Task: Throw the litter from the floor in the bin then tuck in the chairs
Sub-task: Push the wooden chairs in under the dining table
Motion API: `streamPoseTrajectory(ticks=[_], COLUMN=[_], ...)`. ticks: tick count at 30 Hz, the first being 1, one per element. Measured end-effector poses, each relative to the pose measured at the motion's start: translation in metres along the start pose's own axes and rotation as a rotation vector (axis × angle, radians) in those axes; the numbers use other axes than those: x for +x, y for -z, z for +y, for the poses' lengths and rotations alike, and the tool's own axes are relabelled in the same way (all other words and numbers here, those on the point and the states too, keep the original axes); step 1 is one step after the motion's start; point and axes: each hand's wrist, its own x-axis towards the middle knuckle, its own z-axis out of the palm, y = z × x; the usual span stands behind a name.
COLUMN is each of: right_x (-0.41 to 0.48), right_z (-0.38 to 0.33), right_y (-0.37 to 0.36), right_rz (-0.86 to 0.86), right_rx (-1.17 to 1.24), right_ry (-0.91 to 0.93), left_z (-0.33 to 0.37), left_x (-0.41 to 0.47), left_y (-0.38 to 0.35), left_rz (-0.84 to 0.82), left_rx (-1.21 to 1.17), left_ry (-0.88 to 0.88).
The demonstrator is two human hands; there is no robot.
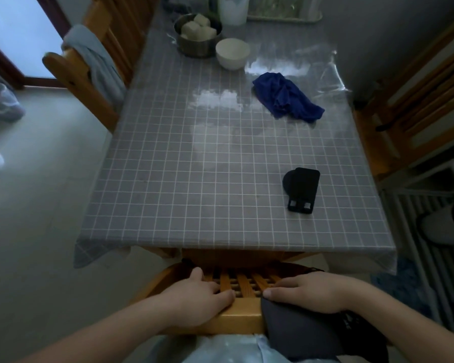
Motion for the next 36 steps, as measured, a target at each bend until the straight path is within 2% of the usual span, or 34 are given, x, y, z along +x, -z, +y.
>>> streamPoseTrajectory(ticks=[10, 13, 18, 21, 26, 28, 32, 36], right_x=[0.005, 0.004, 0.000, -0.002, -0.014, -0.019, -0.034, -0.067], right_z=[0.001, 0.002, 0.002, 0.003, 0.005, 0.011, 0.030, 0.069], right_y=[0.009, 0.009, 0.010, 0.013, 0.030, 0.046, 0.083, 0.104], right_rz=[-0.022, -0.015, 0.078, 0.300, 0.770, 0.946, 1.275, 1.497], right_rx=[0.045, 0.037, -0.117, -0.212, -0.052, -0.027, -0.020, -0.023], right_ry=[0.023, 0.041, 0.037, 0.090, 0.273, 0.308, 0.306, 0.266], left_z=[-0.006, -0.010, -0.011, -0.006, 0.010, 0.027, 0.076, 0.140], left_x=[0.007, 0.012, 0.014, 0.010, 0.002, -0.002, -0.010, -0.017], left_y=[0.002, 0.002, 0.006, 0.011, 0.049, 0.079, 0.127, 0.148], left_rz=[0.062, 0.114, 0.147, 0.291, 0.815, 0.972, 1.211, 1.367], left_rx=[-0.065, -0.166, -0.146, 0.016, 0.097, 0.116, 0.196, 0.328], left_ry=[0.069, 0.118, 0.148, 0.159, 0.114, 0.069, -0.010, -0.043])
